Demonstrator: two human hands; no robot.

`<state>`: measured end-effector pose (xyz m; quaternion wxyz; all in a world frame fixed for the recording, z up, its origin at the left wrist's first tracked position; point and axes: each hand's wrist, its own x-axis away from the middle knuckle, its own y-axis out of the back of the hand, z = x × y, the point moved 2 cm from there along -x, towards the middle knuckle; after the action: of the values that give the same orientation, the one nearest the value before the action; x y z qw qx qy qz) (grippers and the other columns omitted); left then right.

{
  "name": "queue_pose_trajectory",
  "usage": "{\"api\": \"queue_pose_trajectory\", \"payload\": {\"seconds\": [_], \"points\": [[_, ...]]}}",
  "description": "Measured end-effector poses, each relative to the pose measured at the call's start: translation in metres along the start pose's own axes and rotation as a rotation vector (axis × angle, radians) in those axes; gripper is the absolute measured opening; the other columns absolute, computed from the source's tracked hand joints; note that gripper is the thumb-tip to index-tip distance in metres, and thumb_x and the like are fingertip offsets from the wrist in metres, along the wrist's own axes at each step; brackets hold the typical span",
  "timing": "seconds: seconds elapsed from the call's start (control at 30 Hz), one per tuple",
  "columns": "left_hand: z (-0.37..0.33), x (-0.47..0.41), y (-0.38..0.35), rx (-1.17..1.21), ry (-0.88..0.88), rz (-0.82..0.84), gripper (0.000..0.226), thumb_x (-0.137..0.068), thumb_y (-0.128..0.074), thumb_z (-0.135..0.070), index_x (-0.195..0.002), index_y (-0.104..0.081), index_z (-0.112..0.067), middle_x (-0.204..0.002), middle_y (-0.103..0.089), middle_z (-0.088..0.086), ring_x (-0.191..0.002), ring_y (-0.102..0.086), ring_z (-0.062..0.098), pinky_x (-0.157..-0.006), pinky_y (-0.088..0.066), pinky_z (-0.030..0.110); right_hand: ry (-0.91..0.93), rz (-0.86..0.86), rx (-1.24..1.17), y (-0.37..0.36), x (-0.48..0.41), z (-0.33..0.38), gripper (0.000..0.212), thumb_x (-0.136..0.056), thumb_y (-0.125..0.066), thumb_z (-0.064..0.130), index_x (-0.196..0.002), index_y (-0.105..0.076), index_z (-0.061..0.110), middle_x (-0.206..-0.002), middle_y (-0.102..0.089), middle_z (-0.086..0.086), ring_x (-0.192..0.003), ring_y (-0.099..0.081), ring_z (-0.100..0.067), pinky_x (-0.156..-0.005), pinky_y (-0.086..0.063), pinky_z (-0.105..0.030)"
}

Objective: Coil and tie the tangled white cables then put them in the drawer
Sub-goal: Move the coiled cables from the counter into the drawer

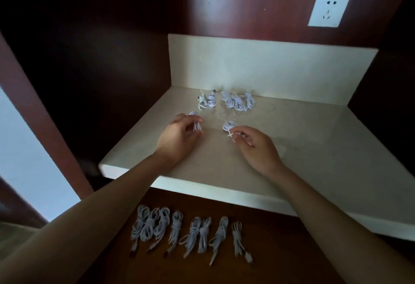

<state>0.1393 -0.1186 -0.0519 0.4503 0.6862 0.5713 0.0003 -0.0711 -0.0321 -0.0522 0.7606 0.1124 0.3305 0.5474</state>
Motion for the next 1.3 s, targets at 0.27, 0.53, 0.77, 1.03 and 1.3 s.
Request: {"api": "queue_pose_trajectory", "payload": {"seconds": [0.27, 0.53, 0.77, 1.03, 1.3], "points": [[-0.053, 0.066, 0.001, 0.192, -0.219, 0.042, 0.026, -0.083, -0.068, -0.02, -0.109, -0.067, -0.021, -0.099, -0.059, -0.001, -0.091, -0.062, 0.011, -0.085, -0.053, 0.04, 0.016, -0.073, -0.006, 0.029, 0.08, 0.026, 0.02, -0.094, -0.063, 0.021, -0.111, -0.072, 0.025, -0.116, -0.068, 0.008, -0.1, -0.063, -0.001, -0.086, -0.046, -0.012], [-0.104, 0.136, -0.001, 0.118, -0.452, 0.066, 0.026, -0.09, -0.065, -0.033, -0.113, -0.066, -0.022, -0.101, -0.06, -0.007, -0.089, -0.059, 0.006, -0.072, -0.052, 0.031, 0.096, -0.068, 0.153, 0.057, 0.159, 0.035, 0.022, -0.095, -0.061, 0.029, -0.116, -0.069, 0.032, -0.098, -0.063, 0.009, -0.078, -0.057, -0.008, -0.067, -0.048, -0.027], [-0.099, 0.189, -0.028, 0.097, -0.615, 0.161, 0.022, -0.093, -0.065, -0.03, -0.112, -0.067, -0.02, -0.103, -0.061, -0.007, -0.087, -0.055, -0.002, -0.07, -0.049, 0.023, 0.073, -0.033, 0.257, 0.068, 0.225, 0.021, 0.022, -0.093, -0.063, 0.026, -0.11, -0.069, 0.038, -0.1, -0.063, 0.018, -0.085, -0.062, -0.006, -0.073, -0.054, -0.03], [-0.089, 0.197, -0.069, -0.111, -0.69, 0.507, 0.02, -0.087, -0.064, -0.036, -0.106, -0.066, -0.028, -0.101, -0.067, -0.007, -0.089, -0.065, 0.016, -0.066, -0.047, 0.026, -0.178, 0.239, 0.409, 0.062, 0.233, -0.027, 0.025, -0.094, -0.06, 0.037, -0.118, -0.068, 0.039, -0.092, -0.057, 0.018, -0.081, -0.055, -0.002, -0.069, -0.046, -0.027], [-0.086, 0.181, -0.111, -0.215, -0.515, 0.639, 0.028, -0.085, -0.066, -0.033, -0.112, -0.069, -0.027, -0.108, -0.069, -0.002, -0.098, -0.063, 0.019, -0.075, -0.049, 0.031, -0.322, 0.386, 0.519, 0.044, 0.203, -0.059, 0.03, -0.095, -0.06, 0.034, -0.125, -0.065, 0.036, -0.13, -0.062, 0.006, -0.115, -0.059, -0.014, -0.084, -0.047, -0.027]]}}
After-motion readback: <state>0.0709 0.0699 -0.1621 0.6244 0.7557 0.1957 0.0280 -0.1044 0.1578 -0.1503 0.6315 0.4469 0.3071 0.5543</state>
